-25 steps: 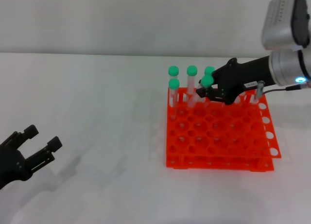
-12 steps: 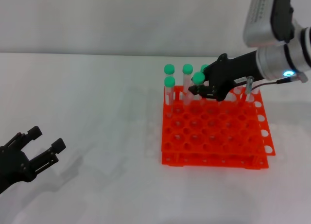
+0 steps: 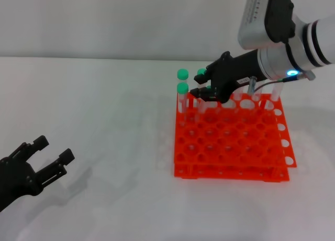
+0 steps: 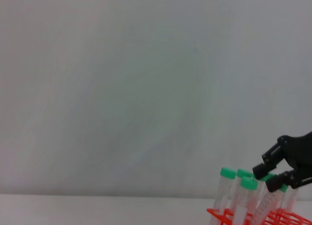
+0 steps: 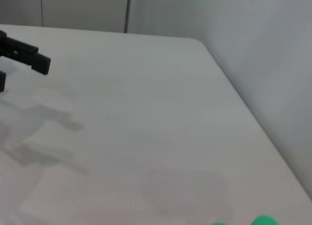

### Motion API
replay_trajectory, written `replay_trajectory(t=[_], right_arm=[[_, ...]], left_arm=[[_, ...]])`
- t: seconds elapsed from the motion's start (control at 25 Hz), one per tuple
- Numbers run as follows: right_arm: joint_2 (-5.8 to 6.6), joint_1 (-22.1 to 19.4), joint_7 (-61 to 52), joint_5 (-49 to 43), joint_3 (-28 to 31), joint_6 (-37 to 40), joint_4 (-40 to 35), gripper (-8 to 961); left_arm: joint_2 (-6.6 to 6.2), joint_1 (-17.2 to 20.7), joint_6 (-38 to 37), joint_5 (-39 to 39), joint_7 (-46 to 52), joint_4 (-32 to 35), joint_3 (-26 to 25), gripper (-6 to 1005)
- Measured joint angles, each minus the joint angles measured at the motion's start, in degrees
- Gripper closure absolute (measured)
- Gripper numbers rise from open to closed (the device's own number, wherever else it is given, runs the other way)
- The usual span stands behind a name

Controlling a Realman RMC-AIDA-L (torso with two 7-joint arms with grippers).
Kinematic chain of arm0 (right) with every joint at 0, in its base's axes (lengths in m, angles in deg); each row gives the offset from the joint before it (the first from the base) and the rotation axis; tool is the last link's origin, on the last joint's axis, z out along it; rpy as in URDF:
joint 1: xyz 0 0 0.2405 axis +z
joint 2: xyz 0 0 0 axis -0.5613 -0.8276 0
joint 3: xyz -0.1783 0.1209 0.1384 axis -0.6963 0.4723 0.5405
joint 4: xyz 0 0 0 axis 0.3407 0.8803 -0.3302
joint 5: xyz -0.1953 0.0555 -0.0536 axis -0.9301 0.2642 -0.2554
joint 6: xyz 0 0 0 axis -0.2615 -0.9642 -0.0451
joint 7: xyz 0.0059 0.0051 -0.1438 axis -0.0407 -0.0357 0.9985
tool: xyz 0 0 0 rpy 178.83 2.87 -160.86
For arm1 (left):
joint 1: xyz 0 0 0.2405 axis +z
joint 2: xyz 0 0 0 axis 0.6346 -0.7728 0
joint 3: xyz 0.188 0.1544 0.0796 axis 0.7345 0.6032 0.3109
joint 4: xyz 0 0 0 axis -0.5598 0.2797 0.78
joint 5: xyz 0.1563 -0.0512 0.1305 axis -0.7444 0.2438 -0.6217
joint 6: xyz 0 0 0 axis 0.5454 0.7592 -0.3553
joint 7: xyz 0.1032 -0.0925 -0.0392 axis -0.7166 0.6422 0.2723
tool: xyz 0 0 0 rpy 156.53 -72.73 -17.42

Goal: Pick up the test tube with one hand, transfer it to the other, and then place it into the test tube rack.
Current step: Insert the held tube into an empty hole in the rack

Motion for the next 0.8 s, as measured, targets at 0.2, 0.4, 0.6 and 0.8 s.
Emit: replay_trajectory(t=[0.2, 0.4, 0.6, 0.8], right_arm=[[-1.21, 0.94, -0.01, -2.01, -0.11, -1.66, 0.52, 640], [-1.46, 1.49, -1.36, -2.95, 0.14, 0.32, 0.76, 637], [-1.4, 0.61, -2.12, -2.87, 1.98, 1.19, 0.51, 633], [-1.99, -2.96, -1.61, -1.01, 5.26, 2.96, -3.74, 630]], left_arm=[[-0.03, 0.0, 0.69, -0.16, -0.38, 0.15, 0.0, 115], [-0.01, 0.0, 1.33, -0.39, -0.39, 0.14, 0.0, 115], [0.0, -0.01, 1.37, -0.53, -0.39, 0.13, 0.0, 115], [0.0, -0.29, 1.55, -0.6, -0.46, 0.13, 0.0, 115]])
